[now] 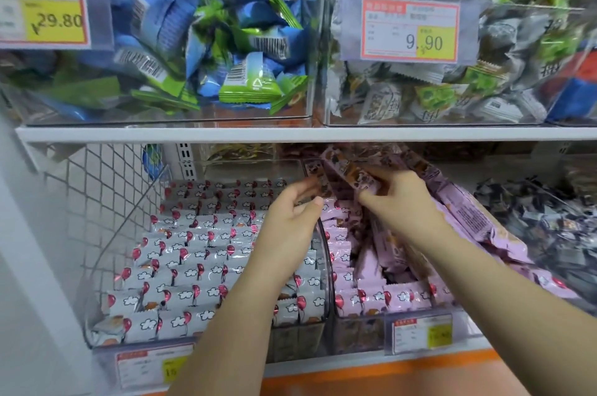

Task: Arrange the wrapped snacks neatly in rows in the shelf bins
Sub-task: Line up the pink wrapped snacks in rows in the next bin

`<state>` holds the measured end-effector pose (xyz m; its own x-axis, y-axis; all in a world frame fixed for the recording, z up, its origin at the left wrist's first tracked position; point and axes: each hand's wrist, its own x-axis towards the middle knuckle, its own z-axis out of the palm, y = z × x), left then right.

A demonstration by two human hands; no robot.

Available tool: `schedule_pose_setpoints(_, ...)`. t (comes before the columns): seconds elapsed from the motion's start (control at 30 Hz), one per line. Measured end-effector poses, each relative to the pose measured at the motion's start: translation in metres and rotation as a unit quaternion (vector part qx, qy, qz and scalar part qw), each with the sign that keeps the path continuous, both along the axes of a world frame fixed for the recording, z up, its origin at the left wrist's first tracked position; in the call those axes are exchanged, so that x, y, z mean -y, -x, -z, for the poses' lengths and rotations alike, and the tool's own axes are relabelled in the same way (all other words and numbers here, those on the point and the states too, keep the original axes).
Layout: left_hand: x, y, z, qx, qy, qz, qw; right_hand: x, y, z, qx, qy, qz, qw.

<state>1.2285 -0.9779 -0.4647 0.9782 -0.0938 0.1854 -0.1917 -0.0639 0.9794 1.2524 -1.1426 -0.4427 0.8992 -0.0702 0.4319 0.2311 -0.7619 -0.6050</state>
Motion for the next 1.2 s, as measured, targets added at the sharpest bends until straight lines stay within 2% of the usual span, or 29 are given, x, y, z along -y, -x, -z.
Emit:
schedule_pose_setpoints(0.13, -0.001, -0.005, 0.003, -0.009, -0.008, -0.038, 0.999, 0.000, -0.021, 0.011, 0.016, 0.091, -0.002, 0.996)
schedule_pose_setpoints(0.23, -0.002, -0.005, 0.005, -0.013, -0.022, -0.038, 0.999, -0.004, -0.032, 0.020, -0.017, 0.169, -0.024, 0.985)
schedule_pose_setpoints(0.33, -0.003, -0.004, 0.006, -0.008, -0.044, -0.039, 0.998, -0.003, -0.034, 0.020, -0.040, 0.218, -0.002, 0.975)
schedule_pose_setpoints(0.77, 0.000, 0.000, 0.005, 0.005, -0.071, -0.044, 0.996, 0.005, -0.023, 0.010, -0.061, 0.184, -0.036, 0.980)
schedule_pose_setpoints(1.1, 0.005, 0.007, 0.007, 0.039, -0.111, -0.045, 0.992, 0.028, 0.004, -0.010, -0.054, 0.210, -0.058, 0.975)
schedule_pose_setpoints(1.2, 0.007, 0.008, 0.008, 0.046, -0.127, -0.043, 0.990, 0.036, 0.010, -0.009, -0.099, 0.246, -0.090, 0.960)
